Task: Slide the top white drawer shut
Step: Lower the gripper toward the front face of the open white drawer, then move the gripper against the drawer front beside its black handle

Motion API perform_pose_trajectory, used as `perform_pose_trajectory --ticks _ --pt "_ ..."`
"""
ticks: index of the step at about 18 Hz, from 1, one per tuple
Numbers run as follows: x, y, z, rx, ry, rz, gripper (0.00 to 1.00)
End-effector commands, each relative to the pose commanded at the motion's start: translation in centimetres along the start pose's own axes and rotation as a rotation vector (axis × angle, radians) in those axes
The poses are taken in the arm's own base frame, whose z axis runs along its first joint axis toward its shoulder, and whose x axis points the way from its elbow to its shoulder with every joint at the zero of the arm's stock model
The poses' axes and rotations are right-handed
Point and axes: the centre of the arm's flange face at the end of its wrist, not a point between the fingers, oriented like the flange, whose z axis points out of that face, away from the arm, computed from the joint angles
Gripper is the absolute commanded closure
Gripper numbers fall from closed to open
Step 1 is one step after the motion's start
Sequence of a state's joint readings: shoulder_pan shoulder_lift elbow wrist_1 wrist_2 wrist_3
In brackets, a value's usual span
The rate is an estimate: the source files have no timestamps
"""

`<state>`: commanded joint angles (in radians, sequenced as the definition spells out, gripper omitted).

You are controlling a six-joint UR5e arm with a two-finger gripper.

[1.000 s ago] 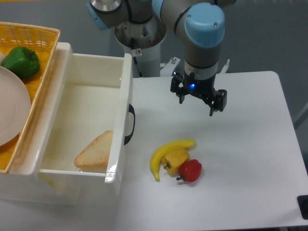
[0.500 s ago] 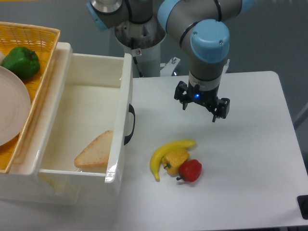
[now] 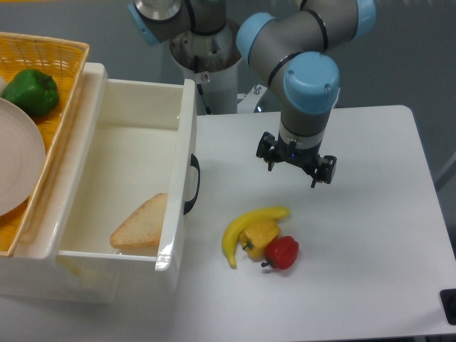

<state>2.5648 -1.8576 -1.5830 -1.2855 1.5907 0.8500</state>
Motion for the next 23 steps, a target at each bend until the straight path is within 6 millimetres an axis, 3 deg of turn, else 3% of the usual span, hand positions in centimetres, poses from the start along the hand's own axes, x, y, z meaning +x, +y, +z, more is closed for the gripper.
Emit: perform_pose_trajectory --ticks 7,14,23 --pt "0.1 -0.7 4.0 0.019 0.046 -0.092 0.0" --pt "0.8 -2.6 4.8 0.142 0.227 -0.278 0.0" --pt "3.5 -4.7 5.5 0.122 0.243 -0.281 0.0"
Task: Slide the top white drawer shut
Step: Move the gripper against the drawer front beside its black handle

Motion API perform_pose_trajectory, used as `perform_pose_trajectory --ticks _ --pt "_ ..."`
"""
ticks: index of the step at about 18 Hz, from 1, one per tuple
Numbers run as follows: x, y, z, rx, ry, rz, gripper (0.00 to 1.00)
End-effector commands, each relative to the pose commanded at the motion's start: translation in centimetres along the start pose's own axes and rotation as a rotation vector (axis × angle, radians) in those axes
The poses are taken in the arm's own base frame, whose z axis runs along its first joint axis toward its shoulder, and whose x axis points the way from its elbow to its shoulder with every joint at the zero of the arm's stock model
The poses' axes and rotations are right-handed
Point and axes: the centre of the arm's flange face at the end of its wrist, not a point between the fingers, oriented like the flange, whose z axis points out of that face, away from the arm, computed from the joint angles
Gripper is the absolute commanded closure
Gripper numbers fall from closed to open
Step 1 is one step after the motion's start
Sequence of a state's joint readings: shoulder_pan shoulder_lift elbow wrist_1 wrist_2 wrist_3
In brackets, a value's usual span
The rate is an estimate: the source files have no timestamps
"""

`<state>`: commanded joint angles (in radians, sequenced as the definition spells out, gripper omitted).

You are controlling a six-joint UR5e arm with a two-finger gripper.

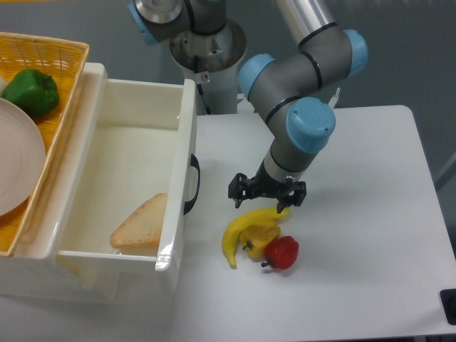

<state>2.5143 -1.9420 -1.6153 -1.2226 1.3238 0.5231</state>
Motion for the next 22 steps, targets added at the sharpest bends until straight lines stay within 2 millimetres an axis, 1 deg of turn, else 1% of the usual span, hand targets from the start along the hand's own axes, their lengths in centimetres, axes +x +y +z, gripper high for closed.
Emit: perform_pose_trajectory --ticks 6,8,14,19,22 --pt "2.5 -0.5 0.9 -0.016 0.006 0.04 0.0" --pt "2.7 -0.6 1.4 -0.023 0.009 0.043 0.0" --pt "3.7 -0.7 2.0 -0.033 0.013 0.059 0.0" --pt "4.2 -0.8 1.8 -0.03 0.013 0.064 0.0" --pt "5.0 -0.9 1.5 -0.024 0.015 0.061 0.0"
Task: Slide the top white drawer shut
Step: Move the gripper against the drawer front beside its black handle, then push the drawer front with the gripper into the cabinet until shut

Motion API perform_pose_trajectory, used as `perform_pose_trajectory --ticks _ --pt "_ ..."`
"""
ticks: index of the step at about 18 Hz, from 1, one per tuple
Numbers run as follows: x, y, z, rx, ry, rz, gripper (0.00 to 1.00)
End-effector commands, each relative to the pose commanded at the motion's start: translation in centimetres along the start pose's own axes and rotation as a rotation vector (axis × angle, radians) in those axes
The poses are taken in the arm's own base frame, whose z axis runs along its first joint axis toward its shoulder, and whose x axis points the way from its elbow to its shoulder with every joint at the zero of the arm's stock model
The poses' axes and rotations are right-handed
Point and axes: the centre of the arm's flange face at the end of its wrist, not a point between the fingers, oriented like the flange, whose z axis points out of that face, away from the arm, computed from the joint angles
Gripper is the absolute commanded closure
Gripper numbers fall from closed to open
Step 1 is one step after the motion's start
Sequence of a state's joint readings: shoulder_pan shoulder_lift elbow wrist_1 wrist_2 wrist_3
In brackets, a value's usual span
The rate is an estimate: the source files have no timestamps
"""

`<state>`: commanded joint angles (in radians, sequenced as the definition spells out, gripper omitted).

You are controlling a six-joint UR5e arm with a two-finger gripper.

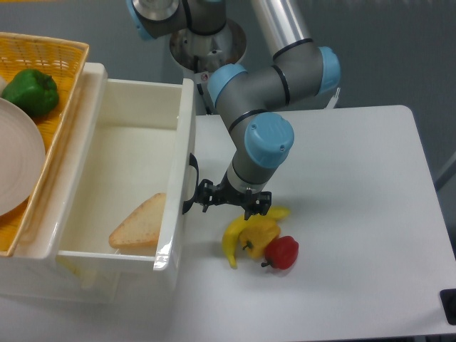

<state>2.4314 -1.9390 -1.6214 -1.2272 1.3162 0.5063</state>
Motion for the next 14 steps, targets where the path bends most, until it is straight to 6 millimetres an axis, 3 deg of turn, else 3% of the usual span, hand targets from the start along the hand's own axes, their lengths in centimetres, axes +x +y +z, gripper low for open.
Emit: perform_pose_trajectory --ticks 14 --pt "4.0 -0.9 0.0 0.002 -0.004 0.049 0.0"
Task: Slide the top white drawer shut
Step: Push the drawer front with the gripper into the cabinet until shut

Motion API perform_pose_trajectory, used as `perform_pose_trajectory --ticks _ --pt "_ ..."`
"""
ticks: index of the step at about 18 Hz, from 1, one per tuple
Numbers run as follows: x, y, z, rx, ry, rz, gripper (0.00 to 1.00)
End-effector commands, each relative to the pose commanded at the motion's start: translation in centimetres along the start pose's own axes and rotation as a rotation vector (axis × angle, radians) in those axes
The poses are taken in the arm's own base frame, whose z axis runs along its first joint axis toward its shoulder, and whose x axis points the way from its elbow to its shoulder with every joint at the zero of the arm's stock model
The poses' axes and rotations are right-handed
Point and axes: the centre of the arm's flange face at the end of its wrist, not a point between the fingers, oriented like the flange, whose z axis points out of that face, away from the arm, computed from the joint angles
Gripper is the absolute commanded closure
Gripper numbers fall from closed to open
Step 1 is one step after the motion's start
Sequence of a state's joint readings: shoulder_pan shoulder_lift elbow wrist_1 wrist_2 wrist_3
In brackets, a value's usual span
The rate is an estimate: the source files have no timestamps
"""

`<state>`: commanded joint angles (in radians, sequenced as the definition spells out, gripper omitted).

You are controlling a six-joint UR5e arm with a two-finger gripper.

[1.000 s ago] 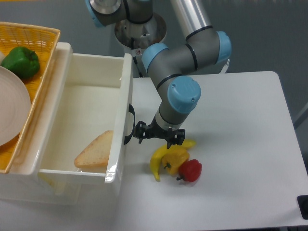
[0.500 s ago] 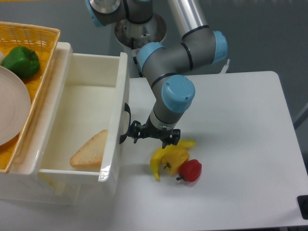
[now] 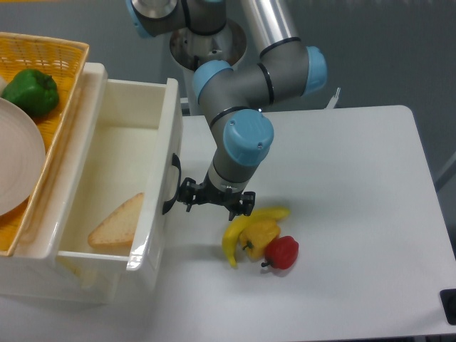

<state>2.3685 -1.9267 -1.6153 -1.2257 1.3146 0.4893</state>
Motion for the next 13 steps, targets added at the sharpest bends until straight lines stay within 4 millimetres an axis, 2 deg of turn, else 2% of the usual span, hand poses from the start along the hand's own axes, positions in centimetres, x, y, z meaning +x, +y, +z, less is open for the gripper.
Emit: perform_pose_trajectory --ticks 13 --pt "5.5 -1.6 -0.1 0.006 -0.016 0.103 0.0"
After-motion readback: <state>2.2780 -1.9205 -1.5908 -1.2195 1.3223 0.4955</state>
